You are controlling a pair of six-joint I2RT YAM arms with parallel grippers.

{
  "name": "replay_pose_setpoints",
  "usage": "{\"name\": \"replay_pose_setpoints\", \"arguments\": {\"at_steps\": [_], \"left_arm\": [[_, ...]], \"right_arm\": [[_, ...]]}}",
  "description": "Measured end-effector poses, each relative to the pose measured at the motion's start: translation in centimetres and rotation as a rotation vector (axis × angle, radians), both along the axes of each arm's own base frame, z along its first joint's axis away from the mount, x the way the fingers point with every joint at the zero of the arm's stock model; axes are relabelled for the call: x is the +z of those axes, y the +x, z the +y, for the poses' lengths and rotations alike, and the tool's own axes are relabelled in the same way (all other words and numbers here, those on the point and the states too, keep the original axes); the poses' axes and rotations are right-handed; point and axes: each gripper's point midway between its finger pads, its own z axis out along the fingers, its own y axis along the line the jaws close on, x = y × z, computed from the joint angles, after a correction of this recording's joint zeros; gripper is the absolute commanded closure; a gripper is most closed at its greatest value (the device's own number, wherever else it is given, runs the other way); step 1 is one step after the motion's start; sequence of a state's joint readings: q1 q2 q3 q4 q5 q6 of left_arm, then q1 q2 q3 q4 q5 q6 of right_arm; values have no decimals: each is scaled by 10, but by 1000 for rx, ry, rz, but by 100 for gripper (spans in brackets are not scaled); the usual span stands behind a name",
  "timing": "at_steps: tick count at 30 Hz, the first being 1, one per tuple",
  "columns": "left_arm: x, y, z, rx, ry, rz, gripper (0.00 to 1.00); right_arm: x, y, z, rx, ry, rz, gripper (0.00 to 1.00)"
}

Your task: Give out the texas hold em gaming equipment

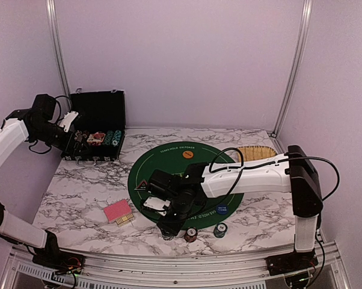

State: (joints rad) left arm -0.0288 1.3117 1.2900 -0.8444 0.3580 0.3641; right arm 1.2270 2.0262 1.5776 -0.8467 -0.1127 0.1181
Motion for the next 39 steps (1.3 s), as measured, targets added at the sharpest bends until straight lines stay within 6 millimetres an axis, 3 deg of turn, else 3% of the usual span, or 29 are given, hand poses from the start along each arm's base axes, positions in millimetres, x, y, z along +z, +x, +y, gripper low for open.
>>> {"name": "replay_pose_setpoints", "arguments": {"at_steps": [8, 14, 21, 25, 30, 39], "left_arm": [[0, 0, 0, 0, 0, 0, 1], [0, 0, 0, -1, 0, 0, 1], [0, 0, 0, -1, 1, 0, 1], [0, 0, 0, -2, 2, -1, 1], [0, 0, 0, -2, 2, 0, 1], [-1, -1, 0, -2, 2, 6, 1]], "right_arm": [[0, 0, 0, 0, 0, -2, 71], [4, 1, -2, 0, -14, -6, 72], [33, 8, 13, 9, 35, -37, 74], [40, 15, 18, -1, 40, -57, 76], [37, 44, 41, -41, 57, -88, 76], [-5, 112, 69, -135, 49, -110, 76]]}}
